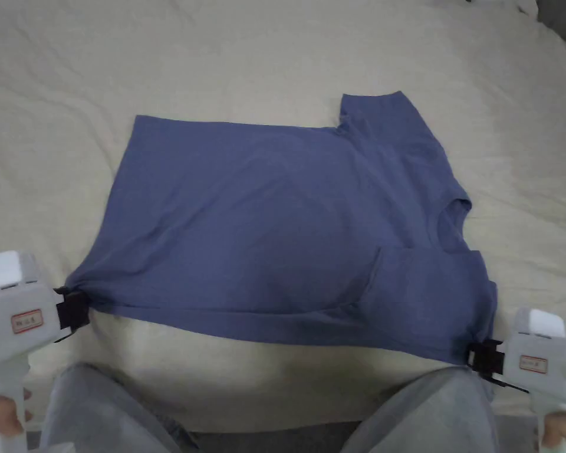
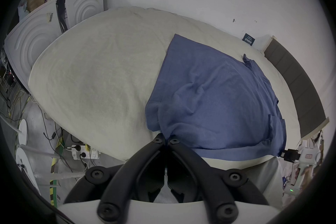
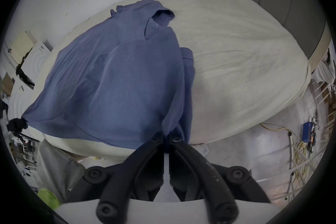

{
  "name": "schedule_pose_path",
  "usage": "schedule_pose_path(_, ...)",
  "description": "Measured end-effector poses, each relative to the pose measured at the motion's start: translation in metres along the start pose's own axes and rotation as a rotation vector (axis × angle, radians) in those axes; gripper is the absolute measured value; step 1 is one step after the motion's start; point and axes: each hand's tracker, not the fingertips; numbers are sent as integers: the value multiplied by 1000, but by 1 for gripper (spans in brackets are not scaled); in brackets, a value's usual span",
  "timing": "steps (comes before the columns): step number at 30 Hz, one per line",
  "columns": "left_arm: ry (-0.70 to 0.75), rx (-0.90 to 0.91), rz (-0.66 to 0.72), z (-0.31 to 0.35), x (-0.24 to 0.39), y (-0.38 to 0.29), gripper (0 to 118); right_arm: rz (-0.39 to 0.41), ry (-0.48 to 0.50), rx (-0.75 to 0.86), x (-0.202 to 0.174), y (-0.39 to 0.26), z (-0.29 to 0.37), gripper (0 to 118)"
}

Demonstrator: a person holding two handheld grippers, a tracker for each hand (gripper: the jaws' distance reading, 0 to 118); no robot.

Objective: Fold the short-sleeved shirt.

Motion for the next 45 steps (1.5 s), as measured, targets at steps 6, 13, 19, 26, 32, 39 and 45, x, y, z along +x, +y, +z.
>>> schedule_pose_path(6,-19,-2,32,6,-3,14,1,6,76,53,-1,30,55,5)
schedule_pose_path(13,-35,37,9,-6,8,80,1,13,68,192,-18,122,90,5)
schedule_pose_path(19,-35,34,31,-68,21,145,1,13,-32,183,-46,208,37,5)
schedule_pose_path(26,43,-53,38,-157,40,177,11,-5,-110,85,-60,257,-48,8)
schedule_pose_path(32,80,-34,17,-175,50,182,118,-32,-180,59,-50,257,-62,100)
schedule_pose_path(39,104,300,-89,-90,57,171,118,123,-109,375,-58,222,34,102)
schedule_pose_path(45,188,598,-255,-8,71,115,118,186,-47,748,-78,143,124,118)
